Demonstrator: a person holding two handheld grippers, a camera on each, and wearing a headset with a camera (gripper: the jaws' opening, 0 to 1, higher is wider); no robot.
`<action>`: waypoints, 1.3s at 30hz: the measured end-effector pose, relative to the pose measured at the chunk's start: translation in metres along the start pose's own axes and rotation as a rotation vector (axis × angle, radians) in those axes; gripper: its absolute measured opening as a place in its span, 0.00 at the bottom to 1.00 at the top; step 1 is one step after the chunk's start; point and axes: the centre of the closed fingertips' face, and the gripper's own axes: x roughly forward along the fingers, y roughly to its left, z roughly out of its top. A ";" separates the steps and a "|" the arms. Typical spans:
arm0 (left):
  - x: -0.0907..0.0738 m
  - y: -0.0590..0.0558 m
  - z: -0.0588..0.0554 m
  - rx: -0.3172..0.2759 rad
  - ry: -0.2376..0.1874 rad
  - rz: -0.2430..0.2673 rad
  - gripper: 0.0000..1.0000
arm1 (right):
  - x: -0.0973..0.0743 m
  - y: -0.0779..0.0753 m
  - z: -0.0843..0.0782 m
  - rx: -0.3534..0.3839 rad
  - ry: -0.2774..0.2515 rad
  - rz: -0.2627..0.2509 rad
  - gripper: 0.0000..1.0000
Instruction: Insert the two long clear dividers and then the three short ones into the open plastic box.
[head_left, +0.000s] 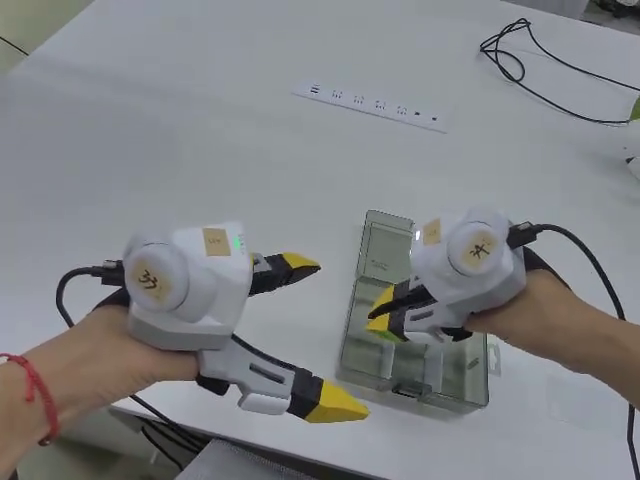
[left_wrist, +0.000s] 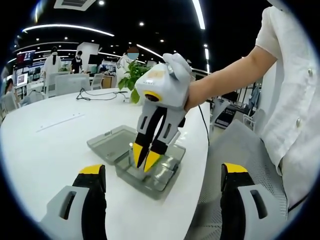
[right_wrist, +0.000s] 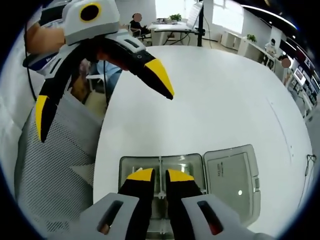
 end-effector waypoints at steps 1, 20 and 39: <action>0.000 0.000 0.001 0.000 -0.001 0.001 0.98 | -0.003 0.000 0.002 0.009 -0.015 -0.001 0.11; -0.007 -0.008 0.010 0.003 -0.012 0.026 0.97 | -0.096 0.002 0.012 0.127 -0.232 -0.081 0.17; -0.012 -0.010 0.009 -0.004 -0.009 0.041 0.98 | -0.153 0.009 -0.074 0.164 -0.133 -0.152 0.32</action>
